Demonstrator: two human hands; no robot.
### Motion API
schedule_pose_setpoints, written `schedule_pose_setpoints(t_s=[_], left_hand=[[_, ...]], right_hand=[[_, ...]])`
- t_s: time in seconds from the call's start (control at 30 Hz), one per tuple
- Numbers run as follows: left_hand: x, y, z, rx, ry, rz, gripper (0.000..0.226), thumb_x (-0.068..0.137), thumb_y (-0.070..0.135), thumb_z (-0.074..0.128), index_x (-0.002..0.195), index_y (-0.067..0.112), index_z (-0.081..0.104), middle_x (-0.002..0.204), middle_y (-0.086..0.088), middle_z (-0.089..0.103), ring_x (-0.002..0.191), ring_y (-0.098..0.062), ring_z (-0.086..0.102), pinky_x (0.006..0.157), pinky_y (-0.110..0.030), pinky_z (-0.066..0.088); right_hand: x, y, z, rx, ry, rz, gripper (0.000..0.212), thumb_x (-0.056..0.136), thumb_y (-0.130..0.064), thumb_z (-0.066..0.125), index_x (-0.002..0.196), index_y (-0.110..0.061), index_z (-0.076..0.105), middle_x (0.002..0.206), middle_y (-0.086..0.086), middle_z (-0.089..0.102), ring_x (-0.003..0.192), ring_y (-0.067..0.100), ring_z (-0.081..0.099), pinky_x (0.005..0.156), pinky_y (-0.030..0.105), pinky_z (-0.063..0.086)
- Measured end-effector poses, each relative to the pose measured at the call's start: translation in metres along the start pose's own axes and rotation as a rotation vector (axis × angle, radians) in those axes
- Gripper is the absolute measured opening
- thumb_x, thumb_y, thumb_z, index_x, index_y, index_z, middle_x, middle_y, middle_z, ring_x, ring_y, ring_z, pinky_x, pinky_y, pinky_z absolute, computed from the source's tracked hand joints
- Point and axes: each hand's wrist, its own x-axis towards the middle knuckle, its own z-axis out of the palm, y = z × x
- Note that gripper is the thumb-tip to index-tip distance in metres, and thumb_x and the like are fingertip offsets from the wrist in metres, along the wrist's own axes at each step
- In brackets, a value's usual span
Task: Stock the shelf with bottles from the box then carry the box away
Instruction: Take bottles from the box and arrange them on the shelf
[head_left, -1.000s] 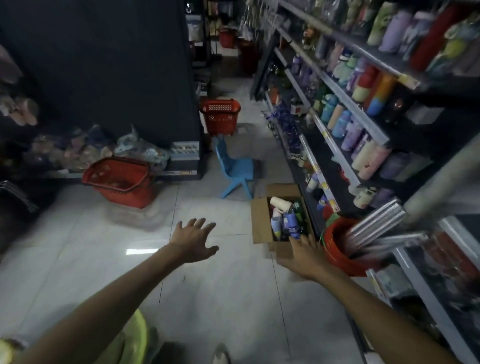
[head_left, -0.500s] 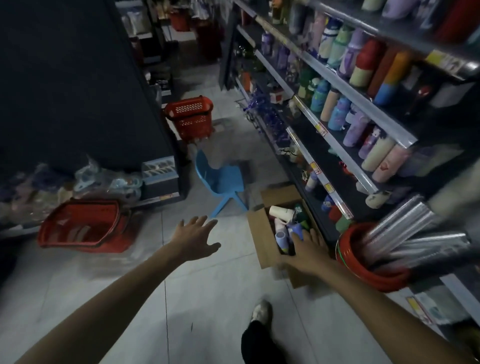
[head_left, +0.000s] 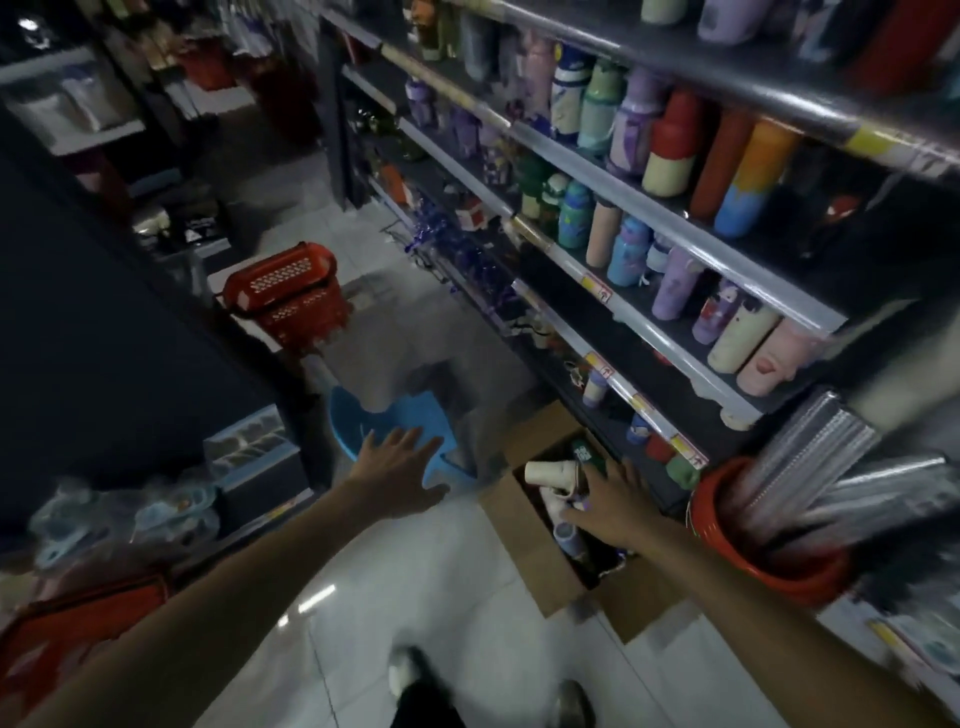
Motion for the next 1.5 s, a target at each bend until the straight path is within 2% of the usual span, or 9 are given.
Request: schedule_pose_setpoints(t_s=[0.27, 0.47, 0.57, 0.67, 0.83, 0.97, 1.17, 1.3, 1.5], left_hand=[[0.132, -0.051, -0.045, 0.074, 0.044, 0.336, 0.113, 0.06, 0.083, 0.014, 0.16, 0.031, 0.023, 0.166, 0.0, 0.025, 0.152, -0.028, 0.023, 0.121, -0.052, 0.018], [0.211, -0.052, -0.063, 0.157, -0.033, 0.535, 0.085, 0.09, 0.069, 0.048, 0.16, 0.032, 0.017, 0.167, 0.0, 0.019, 0.153, -0.027, 0.018, 0.121, -0.055, 0.014], [0.234, -0.03, -0.072, 0.249, -0.033, 0.677, 0.087, 0.09, 0.069, 0.044, 0.161, 0.029, 0.015, 0.168, -0.004, 0.016, 0.153, -0.029, 0.018, 0.122, -0.055, 0.014], [0.253, 0.0, -0.074, 0.292, -0.042, 0.81, 0.092, 0.083, 0.072, 0.038, 0.161, 0.028, 0.013, 0.169, -0.004, 0.013, 0.154, -0.031, 0.013, 0.121, -0.057, 0.016], [0.286, 0.048, -0.073, 0.386, -0.043, 0.941, 0.085, 0.091, 0.069, 0.044, 0.16, 0.029, 0.015, 0.169, -0.008, 0.013, 0.154, -0.033, 0.013, 0.12, -0.059, 0.01], [0.306, 0.071, -0.086, 0.508, -0.016, 1.045, 0.083, 0.09, 0.07, 0.045, 0.159, 0.03, 0.02, 0.167, -0.007, 0.02, 0.152, -0.033, 0.022, 0.119, -0.058, 0.013], [0.326, 0.105, -0.126, 0.657, 0.091, 1.265, 0.078, 0.071, 0.073, 0.059, 0.133, 0.025, 0.062, 0.131, -0.01, 0.066, 0.114, -0.036, 0.067, 0.087, -0.063, 0.054], [0.333, 0.143, -0.141, 0.638, 0.099, 1.349, 0.087, 0.084, 0.073, 0.053, 0.155, 0.027, 0.033, 0.16, -0.007, 0.034, 0.145, -0.034, 0.034, 0.113, -0.067, 0.028], [0.345, 0.183, -0.137, 0.684, 0.032, 1.435, 0.087, 0.089, 0.073, 0.043, 0.16, 0.03, 0.017, 0.168, -0.006, 0.016, 0.154, -0.032, 0.015, 0.12, -0.064, 0.008]], right_hand=[[0.045, -0.035, -0.014, 0.095, 0.031, 0.29, 0.09, 0.093, -0.068, 0.053, 0.159, -0.016, 0.022, 0.166, 0.018, 0.016, 0.155, 0.04, 0.007, 0.123, 0.048, 0.011], [0.055, -0.059, 0.001, 0.209, 0.182, 0.484, 0.097, 0.081, -0.081, 0.05, 0.154, -0.018, 0.04, 0.16, 0.022, 0.033, 0.151, 0.042, 0.026, 0.121, 0.051, 0.027], [0.066, -0.053, 0.027, 0.318, 0.209, 0.557, 0.089, 0.067, -0.079, 0.047, 0.122, -0.013, 0.071, 0.125, 0.027, 0.064, 0.119, 0.051, 0.06, 0.094, 0.059, 0.054], [0.066, -0.056, 0.032, 0.346, 0.269, 0.599, 0.08, 0.064, -0.072, 0.05, 0.106, -0.01, 0.077, 0.102, 0.023, 0.069, 0.089, 0.047, 0.069, 0.073, 0.052, 0.059], [0.084, -0.03, 0.033, 0.413, 0.267, 0.709, 0.088, 0.064, -0.076, 0.05, 0.136, -0.026, 0.059, 0.137, 0.008, 0.056, 0.125, 0.036, 0.052, 0.1, 0.048, 0.048], [0.088, -0.025, 0.023, 0.516, 0.194, 0.764, 0.113, 0.061, -0.088, 0.033, 0.153, -0.023, 0.036, 0.16, 0.017, 0.028, 0.148, 0.041, 0.025, 0.117, 0.052, 0.03], [0.09, -0.015, 0.017, 0.599, 0.222, 0.87, 0.117, 0.064, -0.09, 0.029, 0.158, -0.02, 0.026, 0.166, 0.016, 0.017, 0.152, 0.039, 0.017, 0.12, 0.052, 0.024], [0.09, -0.007, 0.019, 0.631, 0.353, 0.917, 0.105, 0.065, -0.085, 0.042, 0.145, -0.017, 0.047, 0.15, 0.016, 0.041, 0.136, 0.042, 0.04, 0.107, 0.052, 0.039], [0.084, -0.008, 0.018, 0.773, 0.325, 1.108, 0.102, 0.085, -0.075, 0.056, 0.162, -0.024, 0.014, 0.167, 0.013, 0.016, 0.154, 0.04, 0.012, 0.122, 0.047, 0.016]])
